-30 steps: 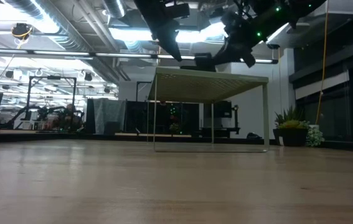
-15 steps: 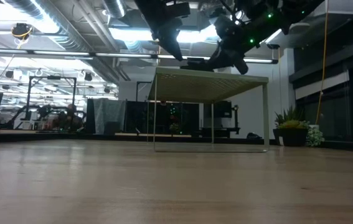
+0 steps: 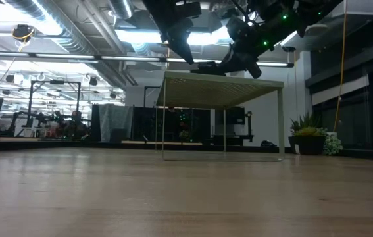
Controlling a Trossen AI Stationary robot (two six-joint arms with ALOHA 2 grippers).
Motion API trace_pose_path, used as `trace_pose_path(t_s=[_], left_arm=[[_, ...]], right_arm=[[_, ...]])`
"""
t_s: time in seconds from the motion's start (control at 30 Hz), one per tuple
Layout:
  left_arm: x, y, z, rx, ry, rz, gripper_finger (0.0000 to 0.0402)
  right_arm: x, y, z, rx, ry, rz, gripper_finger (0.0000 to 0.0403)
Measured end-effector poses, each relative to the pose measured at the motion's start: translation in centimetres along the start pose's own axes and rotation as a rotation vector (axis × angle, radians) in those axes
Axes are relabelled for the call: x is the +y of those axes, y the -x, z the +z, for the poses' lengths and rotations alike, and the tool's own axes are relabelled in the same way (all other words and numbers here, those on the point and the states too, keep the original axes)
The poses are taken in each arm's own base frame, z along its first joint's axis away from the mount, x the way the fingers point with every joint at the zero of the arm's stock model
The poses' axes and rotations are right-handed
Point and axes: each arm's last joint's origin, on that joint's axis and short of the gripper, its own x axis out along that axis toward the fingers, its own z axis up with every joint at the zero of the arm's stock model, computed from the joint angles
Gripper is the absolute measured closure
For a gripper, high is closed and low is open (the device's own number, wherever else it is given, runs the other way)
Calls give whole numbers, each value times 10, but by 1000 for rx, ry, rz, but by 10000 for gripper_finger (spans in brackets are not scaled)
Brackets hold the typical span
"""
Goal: Pick & Place Mini shaped plates
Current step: Stack the black square plate on top of the black square plates on the shelf
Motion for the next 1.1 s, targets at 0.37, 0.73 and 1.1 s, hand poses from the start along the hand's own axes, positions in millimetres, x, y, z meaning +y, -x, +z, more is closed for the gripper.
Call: trace_pose_path(t_s=[0.37,0.73,1.1], left_arm=[[0,0,0,0,4,-1,399],[-5,1,1,-5,-5,-9,399],[-13,-2,4,-33,-84,-92,400]], right_arm=[[0,0,0,-1,-69,-1,298],[-13,17,7,-23,-246,-107,293],[-18,7,-17,100,-413,-105,392]])
